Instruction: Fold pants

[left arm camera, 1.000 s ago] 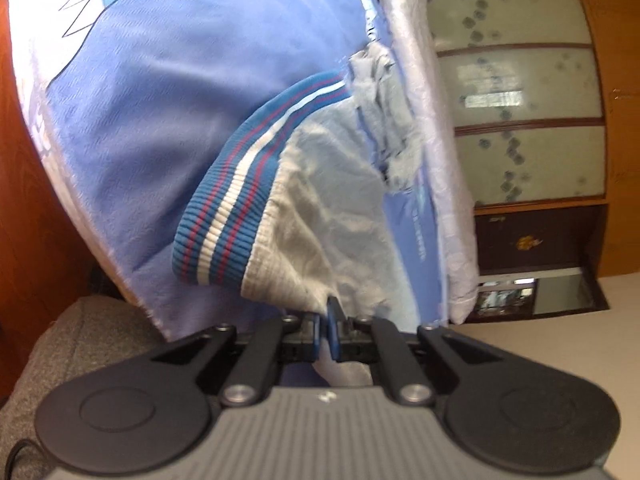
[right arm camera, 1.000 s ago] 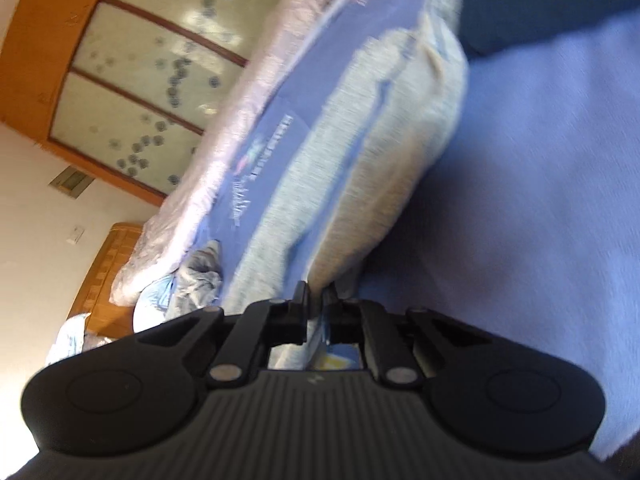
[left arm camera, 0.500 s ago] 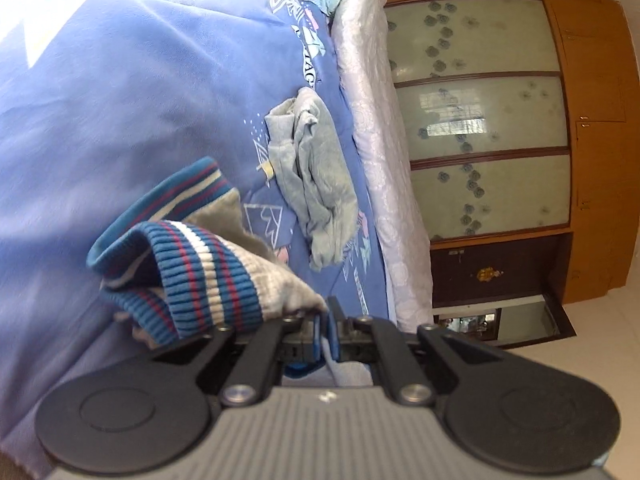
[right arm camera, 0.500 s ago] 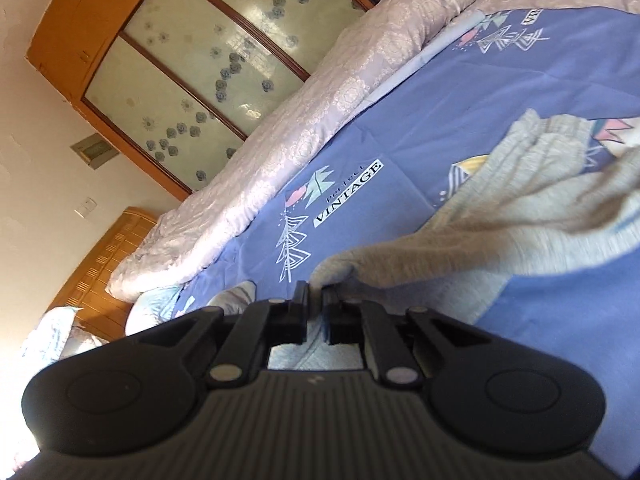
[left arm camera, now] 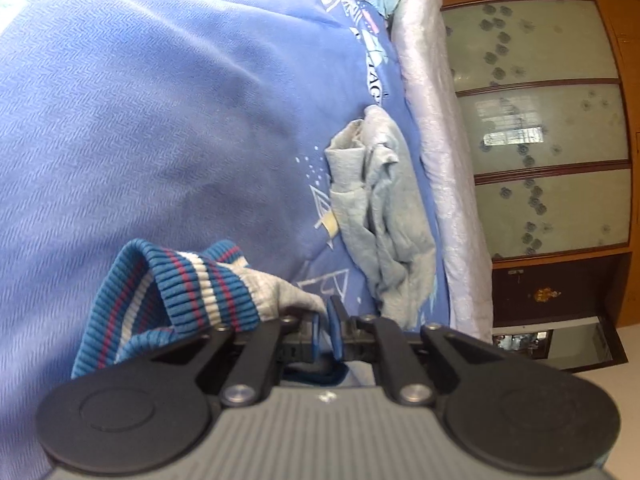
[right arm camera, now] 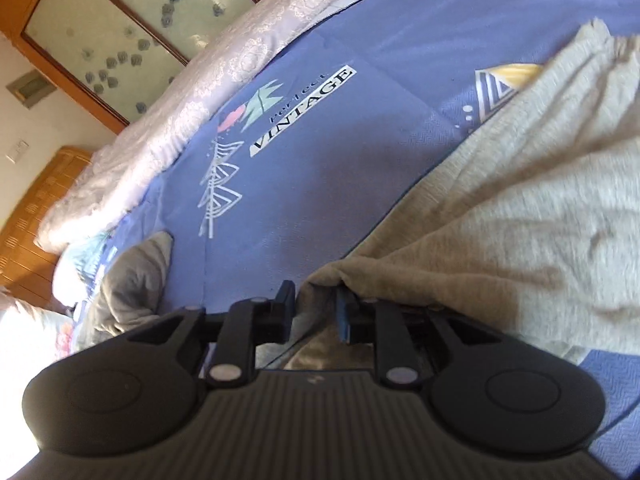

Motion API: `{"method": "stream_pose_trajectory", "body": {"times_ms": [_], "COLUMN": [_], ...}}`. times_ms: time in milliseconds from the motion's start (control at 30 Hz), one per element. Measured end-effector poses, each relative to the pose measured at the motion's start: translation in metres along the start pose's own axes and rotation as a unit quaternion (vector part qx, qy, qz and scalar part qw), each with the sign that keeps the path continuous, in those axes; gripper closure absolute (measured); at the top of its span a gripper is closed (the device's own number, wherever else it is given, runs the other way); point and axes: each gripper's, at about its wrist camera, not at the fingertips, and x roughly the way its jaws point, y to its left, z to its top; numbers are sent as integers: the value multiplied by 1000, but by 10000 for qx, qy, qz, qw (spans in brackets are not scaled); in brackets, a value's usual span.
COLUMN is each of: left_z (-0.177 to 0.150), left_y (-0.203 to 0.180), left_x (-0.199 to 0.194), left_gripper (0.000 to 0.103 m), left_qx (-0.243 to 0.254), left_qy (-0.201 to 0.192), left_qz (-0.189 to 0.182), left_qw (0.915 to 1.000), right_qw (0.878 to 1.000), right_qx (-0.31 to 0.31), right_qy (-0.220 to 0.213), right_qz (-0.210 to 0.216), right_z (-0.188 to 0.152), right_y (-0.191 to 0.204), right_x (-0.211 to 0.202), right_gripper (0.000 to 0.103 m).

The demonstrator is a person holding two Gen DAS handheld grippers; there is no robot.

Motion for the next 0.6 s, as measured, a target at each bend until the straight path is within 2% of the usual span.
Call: {"method": "stream_pose_trajectory", "body": {"times_ms": [100,167,233,300,367,400,500,600], "left_z": [1,0,-2,-7,-13,-16,-26,-42], "left_y": [-2,-6,-7,-8,-8,-8,-4,-6], "left_x": [8,9,4,-7,-22,-32,-61,-83], "left_gripper": [95,95,95,94,82,68,61,61], "left_qx": [370,511,503,515,513,492,400,558], "left_qy": [-57,-80,-75,-56,-142,-262,-435,-531], "left_qz": [238,321,283,135,74,36,-223,-350], "left_qw": [9990,9981,9983,9986,9986,9984,9980,9964], "right_qw": [9997,9986,9964,9937,9903,9886,9833,9795], "right_qx": [-4,78,84,58,270,463,1158,1612], "right_qy": [-203,-402,-715,-1066,-1339,-1421,-1400,-1204], "right_qz": [100,331,443,352,235,169,22,-109], "right_z": [2,8,13,16,16,15,4,-14], "right_y": [-6,-12,-23,-39,-65,-80,-124,-150], "right_x": [-29,-57,-92,-130,-163,-176,-204,-211], "right_gripper": [68,68,66,65,65,65,65,65]}}
